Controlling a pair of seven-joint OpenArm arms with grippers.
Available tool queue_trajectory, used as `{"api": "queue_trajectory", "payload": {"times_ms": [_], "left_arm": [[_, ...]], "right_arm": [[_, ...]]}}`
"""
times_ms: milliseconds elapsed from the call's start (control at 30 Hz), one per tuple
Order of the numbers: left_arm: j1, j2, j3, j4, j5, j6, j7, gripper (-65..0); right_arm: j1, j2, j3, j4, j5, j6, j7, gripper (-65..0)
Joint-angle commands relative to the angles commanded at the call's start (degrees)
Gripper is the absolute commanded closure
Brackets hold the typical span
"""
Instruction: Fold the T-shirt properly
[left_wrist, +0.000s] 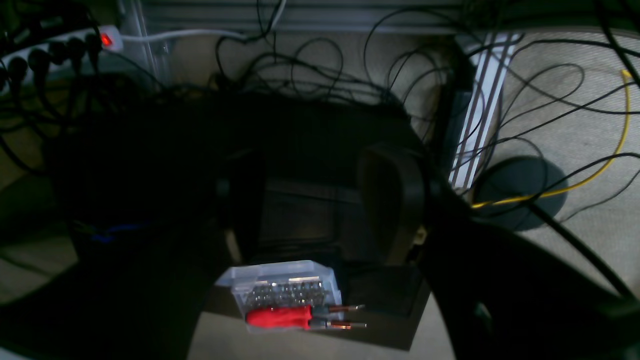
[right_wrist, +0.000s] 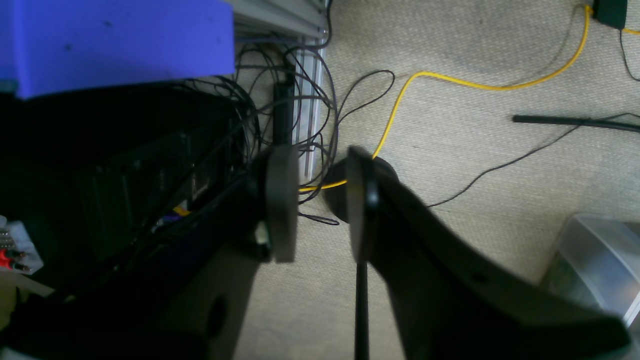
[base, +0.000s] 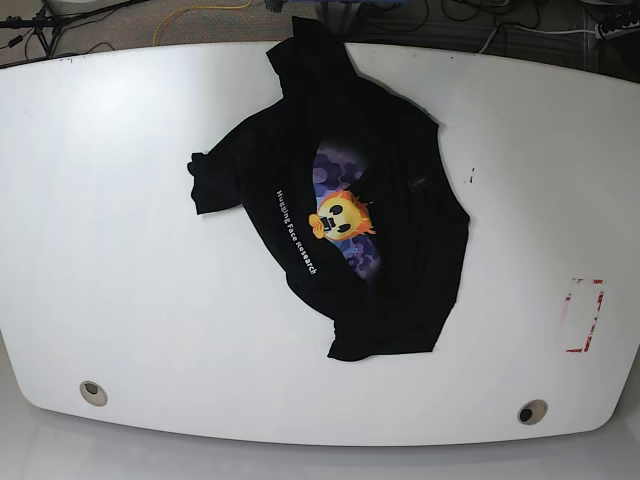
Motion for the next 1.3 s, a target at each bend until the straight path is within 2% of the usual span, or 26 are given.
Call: {"api": "queue_trajectory", "payload": {"times_ms": [67,467,533,667,933,1000,1300], "left_arm": [[1.54,-0.20,2.24,1.64,-0.14,-0.41,0.19,-31.7],[4.41,-0.48,3.14,5.86,-0.45,-0.26,0.15,-31.9],[6.49,-0.72,2.41,8.82,-0.26,-0.19,0.30,-32.0],[7.64,-0.82,2.28,10.77,-0.23,-0.21,0.32,-32.1],[9.82,-0.87,1.68,14.83,-0.38,-0.23,0.36,-32.0],[12.13,-1.23,1.93,18.40,-0.30,-0.32,0.26,-32.1],[14.94,-1.26,1.74,22.39,-0.37,-0.22,-0.02,-32.0]], "right_arm": [[-1.41,0.34,-0.12,1.48,-0.04,0.16,1.47,-15.4],[-4.49,0.58,-0.08,5.27,-0.07,0.07,1.78,-14.9],[-7.55,0.32,0.12,10.36,0.33,-0.03,1.54,-15.3],[-9.23,0.15,0.20,13.32,0.33,-0.02,1.49,-15.4],[-11.93,-0.04,0.32,17.63,0.40,-0.07,1.63,-15.4],[-14.09,-0.39,0.40,19.31,0.37,-0.13,1.76,-15.2],[-15.69,-0.49,0.34,20.54,0.59,-0.63,1.58,-14.9]]}}
